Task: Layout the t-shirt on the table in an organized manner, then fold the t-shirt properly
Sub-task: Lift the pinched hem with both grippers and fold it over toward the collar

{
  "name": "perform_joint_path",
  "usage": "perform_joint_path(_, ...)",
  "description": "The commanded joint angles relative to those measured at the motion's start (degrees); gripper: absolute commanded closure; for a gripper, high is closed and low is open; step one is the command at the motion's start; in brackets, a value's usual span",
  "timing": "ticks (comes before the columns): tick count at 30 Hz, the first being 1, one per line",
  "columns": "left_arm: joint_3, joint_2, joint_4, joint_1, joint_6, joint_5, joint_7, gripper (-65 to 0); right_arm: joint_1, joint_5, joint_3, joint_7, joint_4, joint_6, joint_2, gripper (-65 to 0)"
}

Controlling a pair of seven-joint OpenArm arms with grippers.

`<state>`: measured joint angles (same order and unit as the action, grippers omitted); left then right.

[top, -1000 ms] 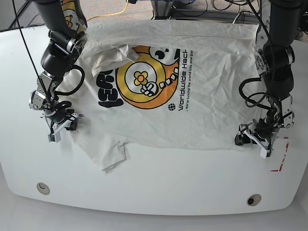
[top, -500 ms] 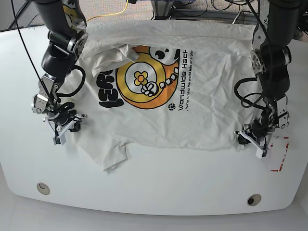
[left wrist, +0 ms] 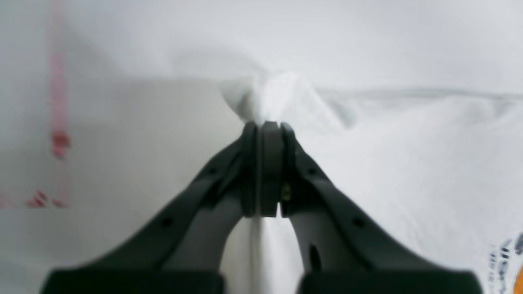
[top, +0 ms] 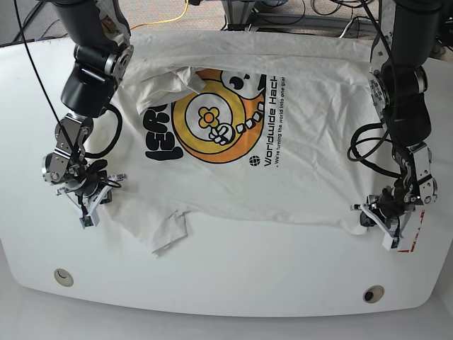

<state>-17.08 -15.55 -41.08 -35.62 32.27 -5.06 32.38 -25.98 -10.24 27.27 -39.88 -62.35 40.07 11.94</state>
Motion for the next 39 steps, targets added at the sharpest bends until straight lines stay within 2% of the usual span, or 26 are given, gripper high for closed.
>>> perform_joint_path(1,-0.11,-0.84,-6.08,-0.82,0.92,-3.25,1.95,0.0,-2.11,0.79,-0.15,-1.13,-5.83,-0.07,0.49,0.0)
perform_joint_path(14,-0.11,-1.11,-23.76,5.33,1.09,-10.02,16.01,0.0,1.14,0.79,-0.32,-11.95,-21.04,-0.07,0.23,-0.2)
perform_joint_path(25,-0.11,-2.25,-35.18,13.33,1.09,-11.34,23.22,0.0,9.76,0.88,-0.32,-18.1,-34.49,-0.07,0.14,-0.5)
perform_joint_path(29,-0.11,-2.34,-39.67,16.41,1.09,-11.34,27.18,0.0,14.06,0.88,-0.23,-18.89,-38.62,-0.07,0.14,-0.5)
perform_joint_path(32,-0.11,-2.34,-43.97,20.28,1.09,-11.34,30.43,0.0,17.93,0.88,-0.06,-18.89,-41.35,-0.07,-1.0,-0.6)
perform_joint_path(39,-0.11,-2.34,-51.89,28.71,1.18,-11.34,33.95,0.0,25.14,0.88,0.03,-18.89,-45.48,-0.07,-2.32,-0.6)
